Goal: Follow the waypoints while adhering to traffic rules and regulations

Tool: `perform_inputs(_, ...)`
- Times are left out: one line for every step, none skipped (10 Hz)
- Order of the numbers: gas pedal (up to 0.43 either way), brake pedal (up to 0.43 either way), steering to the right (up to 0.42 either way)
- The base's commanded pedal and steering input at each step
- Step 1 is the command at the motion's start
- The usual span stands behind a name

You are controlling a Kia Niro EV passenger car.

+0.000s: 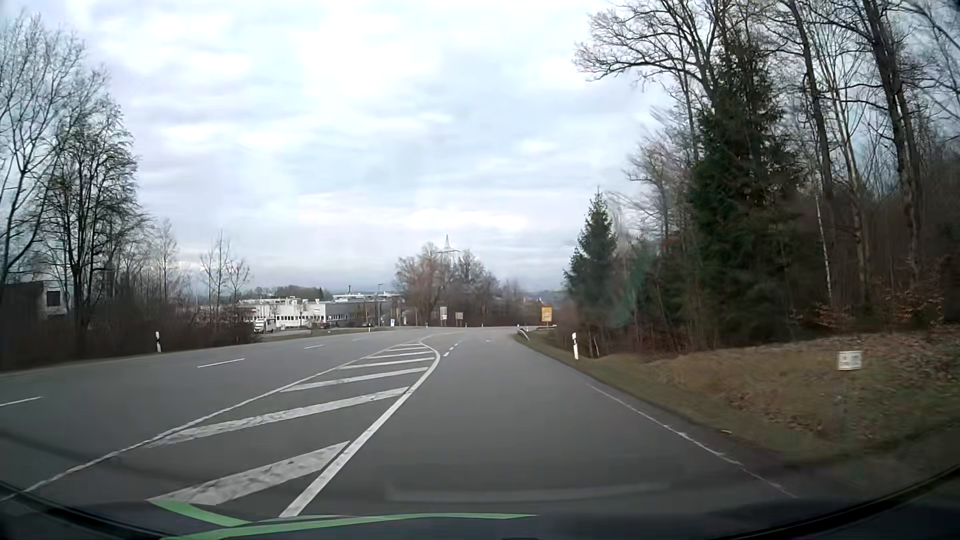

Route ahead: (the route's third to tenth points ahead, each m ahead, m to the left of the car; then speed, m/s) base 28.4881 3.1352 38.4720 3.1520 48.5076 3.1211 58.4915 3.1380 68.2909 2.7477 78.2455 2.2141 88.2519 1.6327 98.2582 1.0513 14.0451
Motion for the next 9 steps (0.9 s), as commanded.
perform_inputs(0.039, 0.0, 0.003)
perform_inputs(0.039, 0.0, 0.003)
perform_inputs(0.039, 0.0, 0.004)
perform_inputs(0.039, 0.0, 0.004)
perform_inputs(0.039, 0.0, 0.003)
perform_inputs(0.039, 0.0, 0.003)
perform_inputs(0.039, 0.0, 0.003)
perform_inputs(0.039, 0.0, 0.003)
perform_inputs(0.039, 0.0, 0.003)
